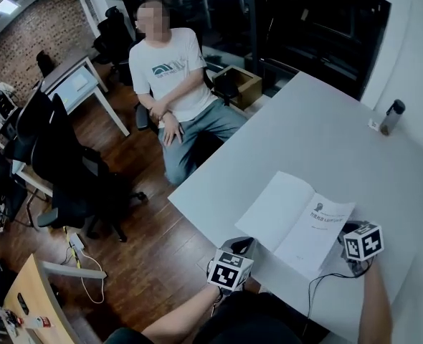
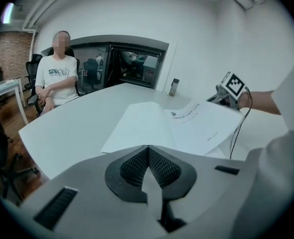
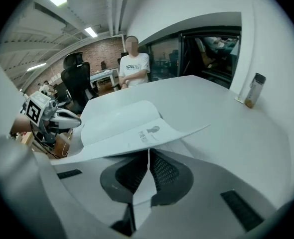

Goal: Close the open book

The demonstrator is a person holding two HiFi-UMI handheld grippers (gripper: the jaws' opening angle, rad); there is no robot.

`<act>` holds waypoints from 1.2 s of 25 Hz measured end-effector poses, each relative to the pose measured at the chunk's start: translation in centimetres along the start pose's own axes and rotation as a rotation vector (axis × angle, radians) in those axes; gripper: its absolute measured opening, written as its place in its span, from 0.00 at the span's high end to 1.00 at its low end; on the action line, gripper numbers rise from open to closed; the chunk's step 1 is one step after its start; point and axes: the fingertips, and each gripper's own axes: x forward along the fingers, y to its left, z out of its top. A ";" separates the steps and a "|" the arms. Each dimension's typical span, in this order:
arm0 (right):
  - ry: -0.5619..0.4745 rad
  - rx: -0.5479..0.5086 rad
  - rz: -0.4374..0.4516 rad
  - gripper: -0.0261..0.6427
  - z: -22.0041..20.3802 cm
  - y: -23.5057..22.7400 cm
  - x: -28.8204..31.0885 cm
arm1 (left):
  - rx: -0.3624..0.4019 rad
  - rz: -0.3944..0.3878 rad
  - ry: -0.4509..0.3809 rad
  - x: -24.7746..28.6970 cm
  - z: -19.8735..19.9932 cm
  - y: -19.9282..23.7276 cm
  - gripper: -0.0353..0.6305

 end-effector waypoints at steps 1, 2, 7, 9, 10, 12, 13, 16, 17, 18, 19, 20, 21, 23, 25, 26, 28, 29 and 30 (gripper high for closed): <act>-0.012 0.022 -0.023 0.94 -0.5 -0.9 -1.0 | 0.002 -0.001 0.008 0.1 -0.3 0.0 0.94; -0.029 0.045 -0.044 0.94 -0.8 -1.6 -2.1 | 0.003 -0.003 0.015 0.2 -0.6 -0.1 0.94; -0.128 0.118 -0.117 0.94 -0.5 -3.7 -6.0 | 0.018 -0.025 0.052 1.3 -2.2 -0.6 0.94; -0.147 0.119 -0.126 0.94 0.0 -3.3 -6.5 | 0.022 -0.032 0.066 1.7 -2.6 -0.7 0.94; -0.152 0.116 -0.127 0.94 0.2 -2.9 -6.6 | 0.024 -0.036 0.069 1.9 -2.7 -0.8 0.94; -0.159 0.109 -0.125 0.94 0.5 -1.8 -6.6 | 0.027 -0.041 0.070 2.4 -2.6 -0.9 0.94; -0.162 0.108 -0.122 0.94 0.7 -1.2 -6.6 | 0.030 -0.042 0.070 2.6 -2.5 -0.8 0.94; -0.166 0.112 -0.113 0.94 0.6 0.7 -6.5 | 0.035 -0.049 0.057 3.0 -1.7 -0.7 0.94; -0.164 0.112 -0.113 0.94 0.5 1.3 -6.5 | 0.037 -0.054 0.047 2.9 -1.4 -0.7 0.94; -0.161 0.114 -0.115 0.94 0.2 1.8 -6.6 | 0.040 -0.059 0.036 2.8 -1.0 -0.7 0.94; -0.158 0.118 -0.117 0.94 -0.1 2.3 -6.6 | 0.044 -0.067 0.025 2.6 -0.7 -0.8 0.94; -0.156 0.124 -0.120 0.94 -0.5 2.7 -6.6 | 0.049 -0.076 0.015 2.5 -0.4 -1.0 0.94; -0.155 0.132 -0.121 0.94 -0.8 3.1 -6.5 | 0.055 -0.084 0.007 2.4 -0.2 -1.1 0.94; -0.159 0.143 -0.120 0.94 -1.2 3.8 -6.4 | 0.070 -0.098 -0.011 2.3 0.5 -1.4 0.94; -0.166 0.151 -0.117 0.94 -1.5 4.5 -6.5 | 0.089 -0.109 -0.032 1.9 1.5 -2.0 0.94; -0.168 0.156 -0.116 0.94 -1.6 4.7 -6.6 | 0.100 -0.115 -0.043 1.8 2.0 -2.5 0.94; -0.178 0.165 -0.108 0.94 -1.9 5.0 -6.6 | 0.125 -0.129 -0.064 1.4 3.0 -3.6 0.94; -0.187 0.169 -0.102 0.94 -1.9 5.1 -6.7 | 0.138 -0.134 -0.074 1.3 3.5 -4.2 0.94; -0.197 0.173 -0.096 0.94 -1.9 5.2 -6.7 | 0.149 -0.138 -0.084 1.1 4.0 -4.8 0.94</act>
